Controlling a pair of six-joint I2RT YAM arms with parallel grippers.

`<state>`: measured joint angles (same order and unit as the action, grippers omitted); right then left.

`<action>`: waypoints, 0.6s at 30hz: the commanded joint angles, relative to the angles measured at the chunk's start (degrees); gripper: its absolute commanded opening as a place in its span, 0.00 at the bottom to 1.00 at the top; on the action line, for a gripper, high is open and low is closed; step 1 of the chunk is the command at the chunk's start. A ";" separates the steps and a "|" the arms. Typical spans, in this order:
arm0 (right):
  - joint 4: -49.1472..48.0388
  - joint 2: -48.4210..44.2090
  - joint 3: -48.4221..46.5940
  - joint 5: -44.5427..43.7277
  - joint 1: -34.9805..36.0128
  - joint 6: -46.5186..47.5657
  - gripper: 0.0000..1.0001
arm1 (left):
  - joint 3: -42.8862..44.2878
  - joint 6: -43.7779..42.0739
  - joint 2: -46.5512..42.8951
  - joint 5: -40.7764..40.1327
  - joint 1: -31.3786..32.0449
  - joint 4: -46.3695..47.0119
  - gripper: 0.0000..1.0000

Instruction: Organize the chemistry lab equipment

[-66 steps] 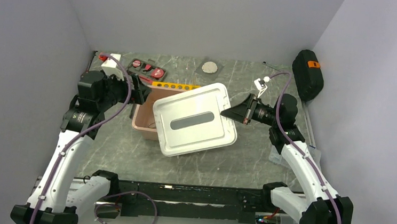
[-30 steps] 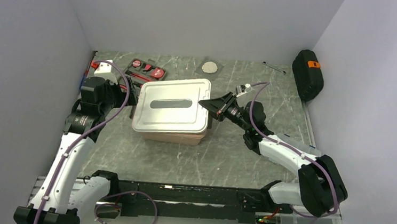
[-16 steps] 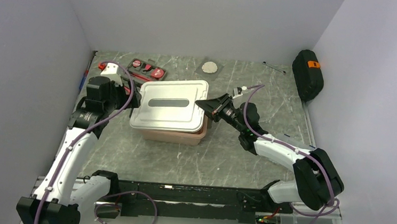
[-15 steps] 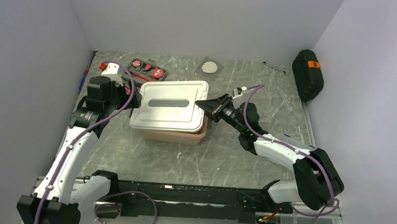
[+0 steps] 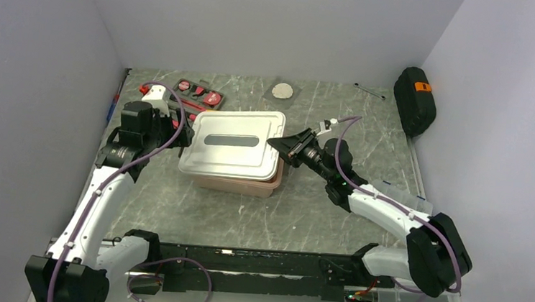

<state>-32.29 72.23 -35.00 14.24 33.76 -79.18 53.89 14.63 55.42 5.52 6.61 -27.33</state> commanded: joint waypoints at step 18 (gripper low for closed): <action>33.74 -15.61 -7.27 -22.46 -0.14 22.66 0.70 | 1.89 -2.83 1.74 -0.28 -0.28 -1.80 0.85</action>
<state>-5.54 59.86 -38.00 -1.96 33.67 -63.02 53.91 13.74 56.95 6.13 6.61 -28.69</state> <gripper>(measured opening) 0.747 0.846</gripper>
